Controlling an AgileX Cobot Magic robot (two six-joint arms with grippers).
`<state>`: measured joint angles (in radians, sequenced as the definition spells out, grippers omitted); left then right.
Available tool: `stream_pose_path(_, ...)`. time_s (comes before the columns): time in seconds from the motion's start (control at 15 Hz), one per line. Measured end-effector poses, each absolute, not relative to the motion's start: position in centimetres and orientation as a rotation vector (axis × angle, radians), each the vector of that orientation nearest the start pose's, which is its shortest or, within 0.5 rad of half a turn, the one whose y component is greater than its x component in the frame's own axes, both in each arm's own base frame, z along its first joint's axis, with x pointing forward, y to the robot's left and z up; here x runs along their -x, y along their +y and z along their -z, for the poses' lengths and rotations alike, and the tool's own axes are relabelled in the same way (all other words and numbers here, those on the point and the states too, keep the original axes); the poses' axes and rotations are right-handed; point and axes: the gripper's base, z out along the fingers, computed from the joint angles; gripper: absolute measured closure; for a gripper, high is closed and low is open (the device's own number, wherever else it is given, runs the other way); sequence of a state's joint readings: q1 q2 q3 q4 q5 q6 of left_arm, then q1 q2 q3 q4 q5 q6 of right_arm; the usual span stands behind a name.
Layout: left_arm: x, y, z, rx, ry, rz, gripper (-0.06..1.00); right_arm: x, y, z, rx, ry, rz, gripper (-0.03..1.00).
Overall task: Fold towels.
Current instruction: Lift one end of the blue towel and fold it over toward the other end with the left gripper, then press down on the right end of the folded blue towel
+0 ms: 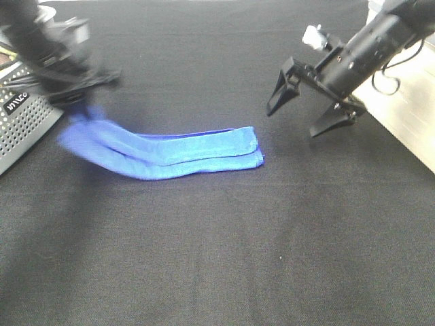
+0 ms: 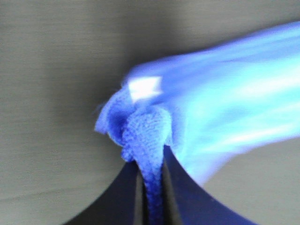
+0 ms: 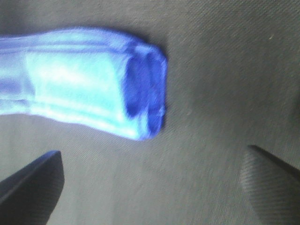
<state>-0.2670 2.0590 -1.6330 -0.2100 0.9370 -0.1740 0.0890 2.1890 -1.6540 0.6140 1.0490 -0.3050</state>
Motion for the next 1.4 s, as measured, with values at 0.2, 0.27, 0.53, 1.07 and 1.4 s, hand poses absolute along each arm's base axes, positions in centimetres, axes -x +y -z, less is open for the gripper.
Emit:
stream_pose_path(0.2,-41.4,-17.9,-21.9,0.04,2.793,0.557,0.89,-43.4,8.4,-17.9,0.175,2.901,-0.773,0.01)
stream_pose_path(0.27,-41.6,-20.0,-21.8,0.043,2.759,0.635,0.89,-43.2,8.3,-18.2,0.158,2.913,-0.778,0.01)
stream_pose_path(0.53,-42.7,-23.6,-19.5,0.094,2.723,0.772,0.89,-43.1,8.3,-18.2,0.111,2.928,-0.78,0.01)
stream_pose_path(1.07,-44.2,-28.4,-16.3,0.209,2.613,0.958,0.2,-43.1,8.0,-18.0,0.123,2.95,-0.715,0.01)
stream_pose_path(1.4,-46.5,-22.2,-21.5,0.124,2.529,0.796,0.18,-43.0,10.2,-18.5,0.177,2.883,-0.88,0.01)
